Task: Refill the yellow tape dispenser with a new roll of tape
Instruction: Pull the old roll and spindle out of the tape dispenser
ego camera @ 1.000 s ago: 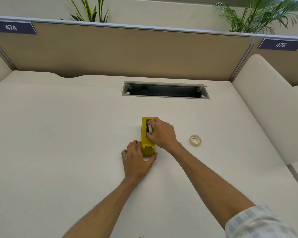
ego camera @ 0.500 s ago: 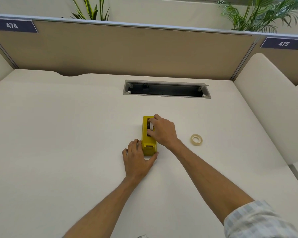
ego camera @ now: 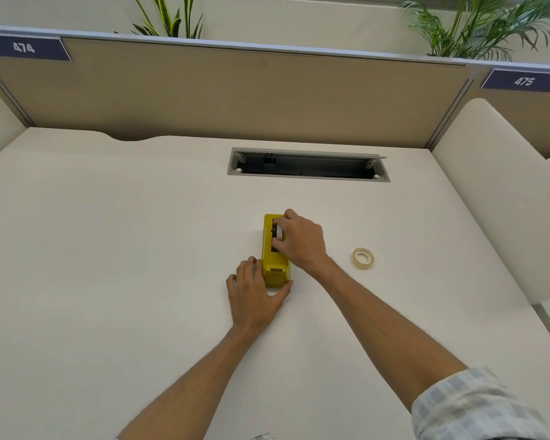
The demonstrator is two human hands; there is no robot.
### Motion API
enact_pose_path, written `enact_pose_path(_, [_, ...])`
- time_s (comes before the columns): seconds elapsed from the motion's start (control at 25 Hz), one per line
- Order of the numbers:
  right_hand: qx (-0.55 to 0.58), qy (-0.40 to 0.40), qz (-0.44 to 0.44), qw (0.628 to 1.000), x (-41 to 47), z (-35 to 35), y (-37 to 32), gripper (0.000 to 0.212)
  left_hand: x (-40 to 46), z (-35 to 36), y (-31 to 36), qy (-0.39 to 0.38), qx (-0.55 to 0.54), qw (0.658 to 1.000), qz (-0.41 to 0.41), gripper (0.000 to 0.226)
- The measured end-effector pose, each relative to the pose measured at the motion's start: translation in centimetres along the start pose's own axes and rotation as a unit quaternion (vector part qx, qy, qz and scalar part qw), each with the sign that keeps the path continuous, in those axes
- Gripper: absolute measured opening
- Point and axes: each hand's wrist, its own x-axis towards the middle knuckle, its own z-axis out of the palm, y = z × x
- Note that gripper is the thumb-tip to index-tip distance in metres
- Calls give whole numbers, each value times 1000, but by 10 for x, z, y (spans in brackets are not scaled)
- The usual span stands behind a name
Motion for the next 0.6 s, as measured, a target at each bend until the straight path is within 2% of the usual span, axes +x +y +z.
enact_pose_path(0.6, [28,28,1,999,-4,1,3,43,-1,0,1,-7,-1,1000,-4,88])
